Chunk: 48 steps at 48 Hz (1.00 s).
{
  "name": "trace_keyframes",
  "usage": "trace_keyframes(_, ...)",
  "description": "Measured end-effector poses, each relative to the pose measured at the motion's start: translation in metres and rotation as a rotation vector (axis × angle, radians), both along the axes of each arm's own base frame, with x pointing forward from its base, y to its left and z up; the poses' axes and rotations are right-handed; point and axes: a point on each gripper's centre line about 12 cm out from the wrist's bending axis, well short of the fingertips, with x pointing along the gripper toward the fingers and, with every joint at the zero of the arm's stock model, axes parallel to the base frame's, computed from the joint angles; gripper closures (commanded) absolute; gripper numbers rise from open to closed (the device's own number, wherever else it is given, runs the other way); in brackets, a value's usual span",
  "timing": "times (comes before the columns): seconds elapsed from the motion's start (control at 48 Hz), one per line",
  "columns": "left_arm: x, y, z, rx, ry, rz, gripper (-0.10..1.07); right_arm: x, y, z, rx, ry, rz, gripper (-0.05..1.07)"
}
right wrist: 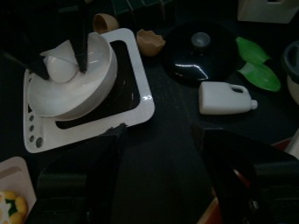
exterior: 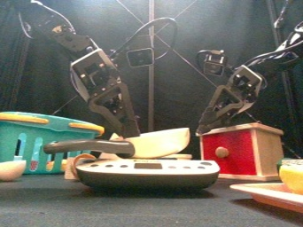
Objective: Grab egg half from pan
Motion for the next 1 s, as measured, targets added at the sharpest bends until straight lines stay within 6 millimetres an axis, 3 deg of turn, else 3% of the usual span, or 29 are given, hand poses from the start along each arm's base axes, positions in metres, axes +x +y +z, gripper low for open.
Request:
trace_keyframes(0.354, -0.0007, 0.0001, -0.0005, 0.006, 0.010, -0.006, 0.13, 0.0003, -0.0006, 0.0005, 0.001, -0.002, -0.003, 0.10)
trace_keyframes(0.688, 0.0003, 0.0002, -0.0008, 0.005, 0.032, -0.004, 0.39, -0.0001, -0.0005, 0.0000, 0.000, 0.000, -0.002, 0.10)
trace_keyframes(1.0, 0.0072, 0.0003, 0.0066, 0.016, 0.007, -0.015, 0.41, 0.0004, -0.0001, 0.0005, 0.000, -0.002, 0.000, 0.10)
